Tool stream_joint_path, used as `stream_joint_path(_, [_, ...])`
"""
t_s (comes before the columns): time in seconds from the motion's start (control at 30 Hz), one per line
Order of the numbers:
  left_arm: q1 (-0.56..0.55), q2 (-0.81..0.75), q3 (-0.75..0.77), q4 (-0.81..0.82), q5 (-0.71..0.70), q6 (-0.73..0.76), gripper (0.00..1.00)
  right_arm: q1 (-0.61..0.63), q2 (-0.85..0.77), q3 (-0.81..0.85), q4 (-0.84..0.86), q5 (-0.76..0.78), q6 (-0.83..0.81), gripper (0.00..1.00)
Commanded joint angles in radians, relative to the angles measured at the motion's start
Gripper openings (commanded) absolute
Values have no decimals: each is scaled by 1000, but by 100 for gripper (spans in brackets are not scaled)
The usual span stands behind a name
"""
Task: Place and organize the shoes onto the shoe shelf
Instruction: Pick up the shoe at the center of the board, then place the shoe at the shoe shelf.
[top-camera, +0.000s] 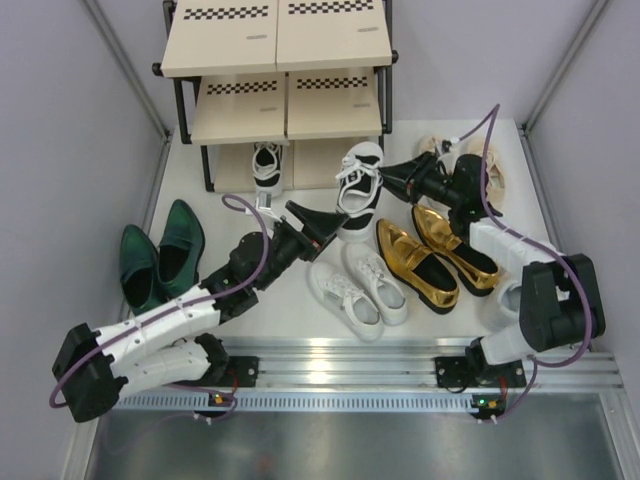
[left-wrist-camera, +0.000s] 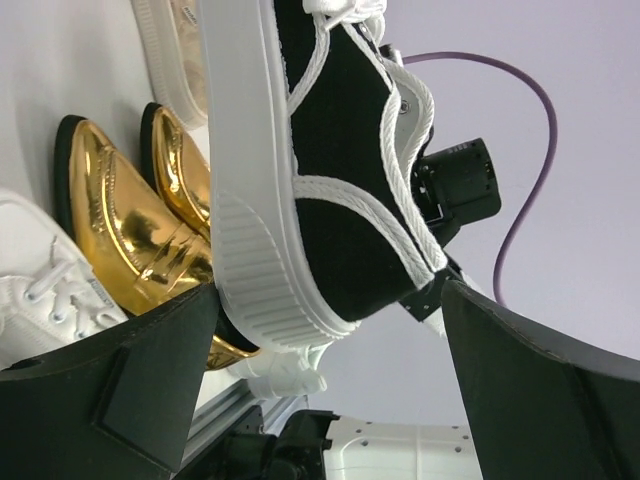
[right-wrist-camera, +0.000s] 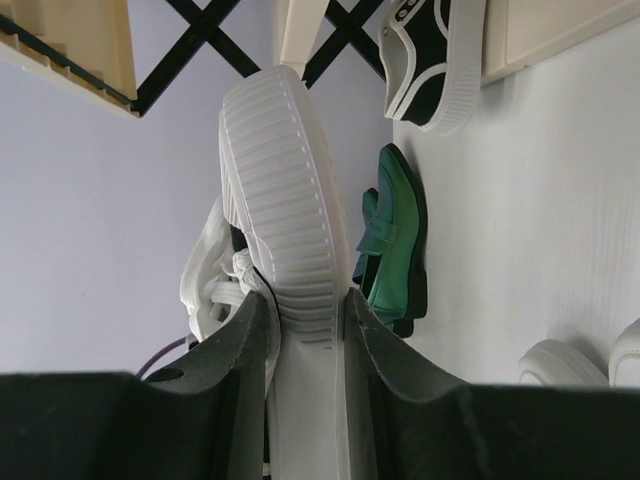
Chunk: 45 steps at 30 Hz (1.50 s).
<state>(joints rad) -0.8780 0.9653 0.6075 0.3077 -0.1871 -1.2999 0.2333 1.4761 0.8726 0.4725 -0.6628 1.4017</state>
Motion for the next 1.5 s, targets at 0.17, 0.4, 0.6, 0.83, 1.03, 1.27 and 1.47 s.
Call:
stream_joint_path(0.17, [-3,95,17,192,-14,-65,98,43,-74,-9,107,5,56,0])
stream_joint_path(0.4, [-3,112,17,194,-29,-76,92,47,-76,-23,126,9,62,0])
stream_joint_path(0.6, [1,101,-21,240,-43,-79,46,52,-71,-38,144,9,52,0])
stream_joint_path(0.83, [17,6,-25,91,-66,67,0,55,-62,-49,289,-75,-36,15])
stream_joint_path(1.03, [99,-235,-25,-160,1,284,0,41,-91,72,24,-211,-447,99])
stream_joint_path(1.27, [186,-491,92,-744,-145,367,0,-80,-168,103,-349,-304,-977,99])
stream_joint_path(1.47, [188,-470,143,-892,-210,376,0,-121,-207,91,-552,-311,-1178,99])
